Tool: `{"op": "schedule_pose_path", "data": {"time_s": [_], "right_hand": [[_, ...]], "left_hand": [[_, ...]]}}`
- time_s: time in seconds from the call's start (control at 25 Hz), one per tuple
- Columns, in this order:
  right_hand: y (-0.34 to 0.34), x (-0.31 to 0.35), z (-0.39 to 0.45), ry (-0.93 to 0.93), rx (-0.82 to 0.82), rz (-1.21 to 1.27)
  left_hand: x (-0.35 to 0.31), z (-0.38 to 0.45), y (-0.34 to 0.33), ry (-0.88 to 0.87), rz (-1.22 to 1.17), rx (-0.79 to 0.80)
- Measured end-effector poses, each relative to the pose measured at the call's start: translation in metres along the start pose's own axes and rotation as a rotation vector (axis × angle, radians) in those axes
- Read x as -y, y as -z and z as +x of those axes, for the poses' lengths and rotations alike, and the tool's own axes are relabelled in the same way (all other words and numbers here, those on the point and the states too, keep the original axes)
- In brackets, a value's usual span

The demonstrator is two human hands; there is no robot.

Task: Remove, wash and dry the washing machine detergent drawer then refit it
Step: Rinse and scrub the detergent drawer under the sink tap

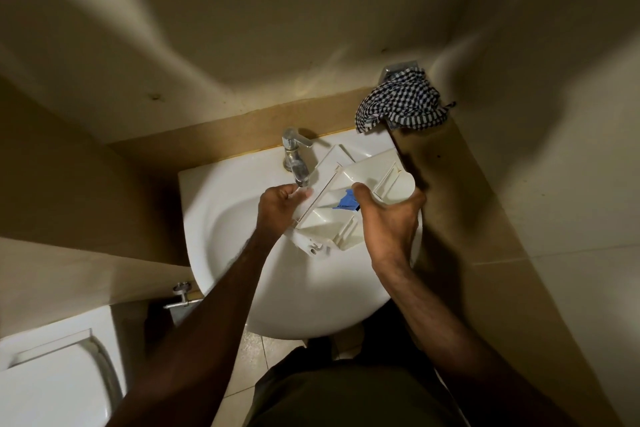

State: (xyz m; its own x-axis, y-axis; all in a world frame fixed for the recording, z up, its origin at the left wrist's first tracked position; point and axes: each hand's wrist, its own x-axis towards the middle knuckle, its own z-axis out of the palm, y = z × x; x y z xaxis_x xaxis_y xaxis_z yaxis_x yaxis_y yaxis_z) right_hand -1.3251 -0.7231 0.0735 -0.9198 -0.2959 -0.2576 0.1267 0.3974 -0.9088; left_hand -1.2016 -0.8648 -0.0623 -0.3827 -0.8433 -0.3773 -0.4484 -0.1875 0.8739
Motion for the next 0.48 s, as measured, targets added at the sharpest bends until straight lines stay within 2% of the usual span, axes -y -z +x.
{"op": "schedule_pose_path", "data": {"time_s": [0.08, 0.12, 0.16, 0.24, 0.32, 0.4, 0.48], "right_hand": [[0.007, 0.005, 0.001, 0.042, 0.041, -0.06], [0.011, 0.004, 0.001, 0.141, 0.043, -0.163], [0.018, 0.003, 0.0, 0.306, 0.044, -0.323], [0.036, 0.002, 0.004, 0.841, 0.124, -0.688], [0.049, 0.004, 0.029, 1.334, 0.366, -0.993], [0.048, 0.009, 0.058, 1.554, 0.479, -1.188], [0.038, 0.017, 0.077, 1.648, 0.532, -1.235]], "left_hand": [[-0.008, 0.009, -0.002, 0.023, 0.008, 0.019], [-0.011, 0.013, -0.001, 0.027, 0.015, 0.031], [-0.014, 0.018, 0.002, 0.025, 0.021, 0.05], [-0.021, 0.022, 0.007, -0.027, 0.034, 0.104], [-0.028, 0.026, 0.011, -0.106, 0.019, 0.176], [-0.034, 0.029, 0.011, -0.099, -0.027, 0.249], [-0.036, 0.03, 0.01, -0.051, -0.016, 0.283]]}}
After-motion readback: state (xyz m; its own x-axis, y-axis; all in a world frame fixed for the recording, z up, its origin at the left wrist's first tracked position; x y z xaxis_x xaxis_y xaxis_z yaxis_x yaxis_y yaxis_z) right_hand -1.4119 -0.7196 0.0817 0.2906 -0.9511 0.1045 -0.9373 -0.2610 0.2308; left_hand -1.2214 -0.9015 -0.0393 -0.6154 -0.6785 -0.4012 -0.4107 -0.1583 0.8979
